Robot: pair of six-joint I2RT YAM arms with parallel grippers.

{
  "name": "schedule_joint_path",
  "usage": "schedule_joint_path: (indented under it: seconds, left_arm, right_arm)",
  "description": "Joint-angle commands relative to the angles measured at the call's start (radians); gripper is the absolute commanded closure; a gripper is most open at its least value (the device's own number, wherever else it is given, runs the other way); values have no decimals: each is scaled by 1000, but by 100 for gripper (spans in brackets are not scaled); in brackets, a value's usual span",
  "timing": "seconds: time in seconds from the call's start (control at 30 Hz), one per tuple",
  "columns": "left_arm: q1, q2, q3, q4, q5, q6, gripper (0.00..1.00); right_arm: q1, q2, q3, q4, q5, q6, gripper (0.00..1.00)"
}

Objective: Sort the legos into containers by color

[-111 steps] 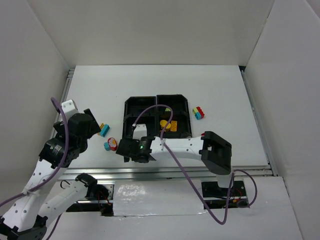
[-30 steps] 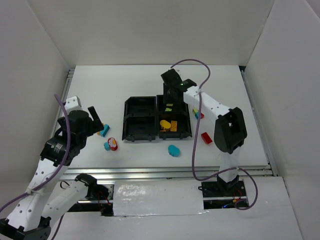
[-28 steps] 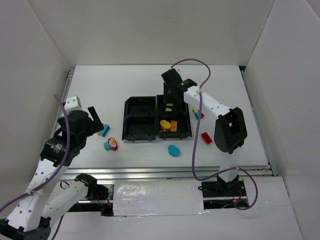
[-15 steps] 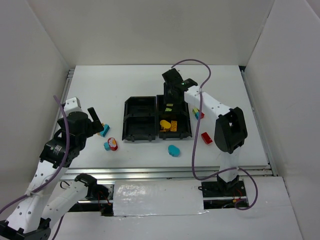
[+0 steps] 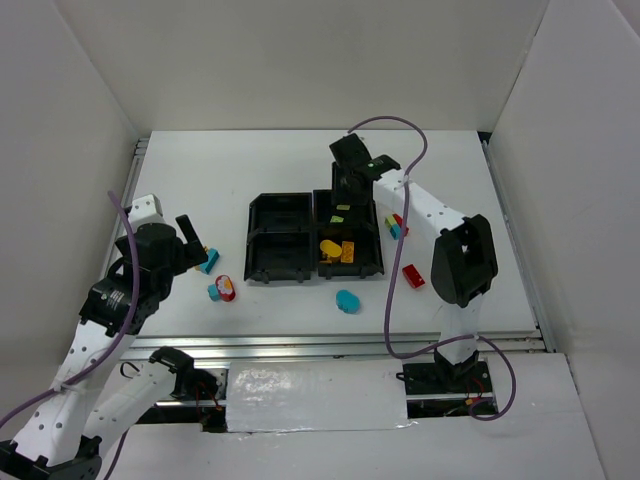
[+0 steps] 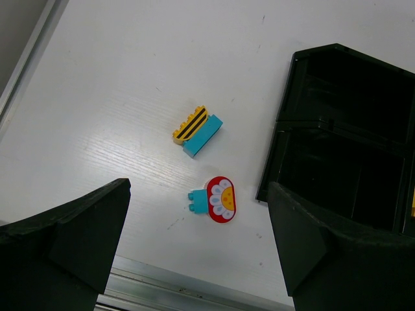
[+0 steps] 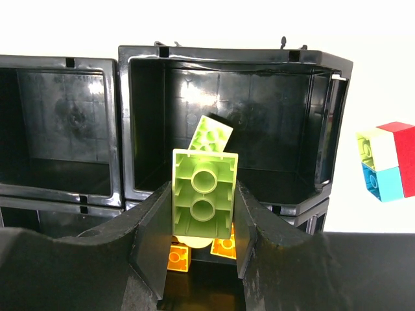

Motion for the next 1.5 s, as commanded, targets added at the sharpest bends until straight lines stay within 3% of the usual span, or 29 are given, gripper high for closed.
schedule_joint_path:
  seconds: [0.0,0.53,0.67,0.73,0.77,0.9,1.0,1.03,1.17,1.27,1.47]
  left_arm:
    - [5,-8,1,37,3,24,1]
    - [5,-18,-4,39,3,24,1]
    - [5,-10,1,37,6,26,1]
    - [7,-11,0,40,8,29,0]
    - [5,-13,-2,39,8,29,0]
    - [5,-13,-1,39,8,27,1]
    - [5,-10,-2,39,8,27,0]
    - [7,-8,-2,40,8,27,1]
    - [5,-7,0,40,10,27,0]
    - [5,-5,0,40,8,27,1]
    - [7,-5,-2,46,19,32,1]
  right_arm:
    - [-7,-58,17,-12,-4,-18,98]
    - [-25,-34,46,-22,-27,-44,97]
    - [-28,-13,52,-28,-27,-41,92]
    - [-28,-4,45,-23,-29,-36,82]
    - [-27,-1,42,-17,-26,-35,70]
    - [-28,19,43,-17,-10,-30,42]
    - [-28,19,68,-32,-1,-30,34]
    - [-30,11,71,-41,2,-29,1]
    - [-25,-79,16,-34,-1,-19,0]
    - [-1,-231,-127,10,-55,-13,2]
    - [142,-539,-562,81,-127,13,6]
